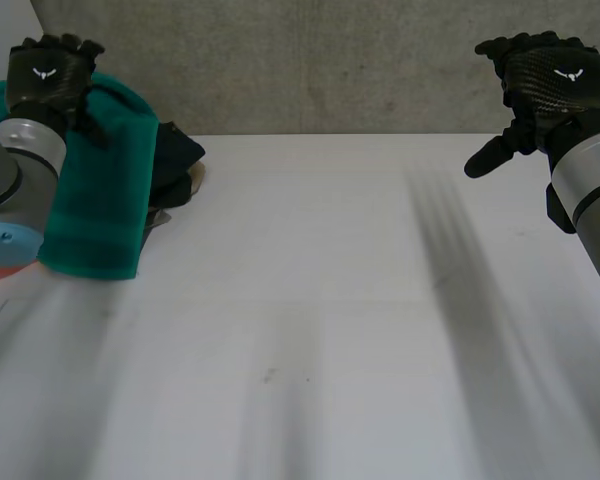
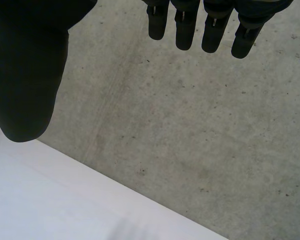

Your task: Fold the laundry.

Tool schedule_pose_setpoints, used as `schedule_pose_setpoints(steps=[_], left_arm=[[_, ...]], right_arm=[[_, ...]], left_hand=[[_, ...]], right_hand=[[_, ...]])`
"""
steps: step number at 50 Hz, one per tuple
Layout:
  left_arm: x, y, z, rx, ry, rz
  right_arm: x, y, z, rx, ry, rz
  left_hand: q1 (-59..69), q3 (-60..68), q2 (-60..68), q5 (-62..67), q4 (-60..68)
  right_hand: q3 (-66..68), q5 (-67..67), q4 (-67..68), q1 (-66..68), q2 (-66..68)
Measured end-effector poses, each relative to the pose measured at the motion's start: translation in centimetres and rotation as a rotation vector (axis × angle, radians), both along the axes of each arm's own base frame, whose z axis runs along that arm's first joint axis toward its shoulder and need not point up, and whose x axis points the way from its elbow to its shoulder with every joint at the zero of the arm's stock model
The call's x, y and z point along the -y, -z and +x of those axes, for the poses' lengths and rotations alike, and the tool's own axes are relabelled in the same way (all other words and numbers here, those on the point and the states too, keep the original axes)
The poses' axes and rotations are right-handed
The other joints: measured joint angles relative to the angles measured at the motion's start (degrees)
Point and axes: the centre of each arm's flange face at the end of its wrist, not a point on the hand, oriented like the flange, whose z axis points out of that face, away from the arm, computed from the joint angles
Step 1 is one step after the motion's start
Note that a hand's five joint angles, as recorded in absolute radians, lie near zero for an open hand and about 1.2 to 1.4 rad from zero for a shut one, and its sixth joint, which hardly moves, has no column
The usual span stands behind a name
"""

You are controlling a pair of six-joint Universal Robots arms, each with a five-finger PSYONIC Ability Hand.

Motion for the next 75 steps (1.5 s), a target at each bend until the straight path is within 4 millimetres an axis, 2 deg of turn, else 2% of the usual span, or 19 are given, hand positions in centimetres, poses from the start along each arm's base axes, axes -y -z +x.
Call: schedule_pose_setpoints(steps=[5,11,15,18,20,24,28,32,35,40,43,47,53,55,58,62,65,68,75], left_arm=[[4.4,3.7,1.6,0.153,-0.076,0.000],[6.8,6.9,2.1,0.221,-0.102,0.012],[7.9,8.7,2.6,0.234,-0.115,0.025],[8.3,9.2,2.8,0.234,-0.118,0.026],[8.6,9.2,2.9,0.231,-0.121,0.020],[8.9,8.4,3.0,0.226,-0.126,-0.006],[9.1,7.3,3.0,0.220,-0.130,-0.032],[8.4,4.5,2.2,0.188,-0.117,-0.074],[6.6,0.5,0.7,0.113,-0.074,-0.126],[0.1,-8.6,-3.1,-0.142,0.099,-0.233],[-3.7,-12.2,-4.7,-0.298,0.216,-0.258],[-8.0,-13.6,-7.4,-0.470,0.384,-0.206],[-11.7,-10.6,-12.4,-0.552,0.570,-0.040],[-12.3,-8.5,-14.0,-0.546,0.605,0.029],[-13.4,-3.3,-17.2,-0.507,0.648,0.182],[-14.5,1.5,-19.3,-0.448,0.662,0.318],[-15.7,5.2,-20.6,-0.376,0.665,0.415],[-16.4,6.3,-21.1,-0.323,0.663,0.441],[-15.3,4.0,-19.1,-0.238,0.610,0.357]], right_arm=[[0.2,0.7,0.1,-0.009,-0.003,0.018],[0.7,1.7,0.3,-0.020,-0.004,0.045],[0.9,2.2,0.4,-0.033,-0.004,0.054],[1.0,2.4,0.4,-0.049,-0.003,0.056],[1.1,2.6,0.4,-0.066,-0.002,0.056],[1.2,2.7,0.4,-0.087,0.000,0.053],[1.2,2.8,0.4,-0.094,0.002,0.051],[1.3,2.7,0.3,-0.094,0.006,0.049],[1.3,2.5,0.2,-0.092,0.008,0.045],[1.3,2.0,0.0,-0.086,0.013,0.030],[1.3,1.6,0.0,-0.083,0.015,0.021],[1.1,1.0,-0.2,-0.077,0.019,0.005],[1.3,0.4,-0.8,-0.071,0.037,-0.013],[1.5,0.2,-1.2,-0.069,0.049,-0.018],[2.1,-0.1,-2.0,-0.066,0.075,-0.024],[2.6,-0.2,-2.6,-0.066,0.092,-0.027],[3.0,-0.3,-3.0,-0.069,0.087,-0.030],[3.1,-0.1,-2.9,-0.083,0.061,-0.025],[2.5,1.6,-2.0,-0.203,-0.029,0.048]], left_hand=[[0.0,0.0,0.0,0.0,0.0],[1.0,0.9,0.9,0.6,0.8],[11.8,10.0,10.3,9.7,10.9],[11.8,10.0,10.3,9.7,10.9],[32.9,32.3,32.7,31.0,33.1],[52.1,52.4,53.2,51.1,53.3],[53.5,55.5,56.3,53.4,56.9],[53.5,55.5,56.3,53.4,56.9],[53.5,55.5,56.3,53.4,56.9],[53.5,55.8,56.4,53.4,56.9],[53.5,55.8,56.4,53.4,57.0],[53.5,55.8,56.4,53.8,57.1],[53.5,55.8,56.5,53.8,57.1],[53.5,55.8,56.4,53.8,57.1],[53.5,55.8,56.5,53.8,57.1],[52.7,55.3,55.5,53.3,56.6],[13.4,20.6,20.8,18.7,21.3],[2.1,4.5,4.5,2.9,4.6],[2.1,2.8,3.4,1.4,3.0]], right_hand=[[0.0,0.0,0.0,0.0,0.0],[0.0,0.0,0.0,0.0,0.0],[0.0,0.0,0.0,0.0,0.0],[0.0,0.0,0.0,0.0,0.0],[0.0,0.0,0.0,0.0,0.0],[0.0,0.0,0.0,0.0,0.0],[0.0,0.0,0.0,0.0,0.0],[0.0,0.0,0.0,0.0,0.0],[0.0,0.0,0.0,0.0,0.0],[0.0,0.0,0.0,0.0,0.0],[0.0,0.0,0.0,0.0,0.0],[0.0,0.0,0.0,0.0,0.0],[0.0,0.0,0.0,0.0,0.0],[0.0,0.0,0.0,0.0,0.0],[0.0,0.0,0.0,0.0,0.0],[0.0,0.0,0.0,0.0,0.0],[0.0,0.0,0.0,0.0,0.0],[0.0,0.0,0.0,0.0,0.0],[0.0,0.0,0.0,0.0,0.0]])
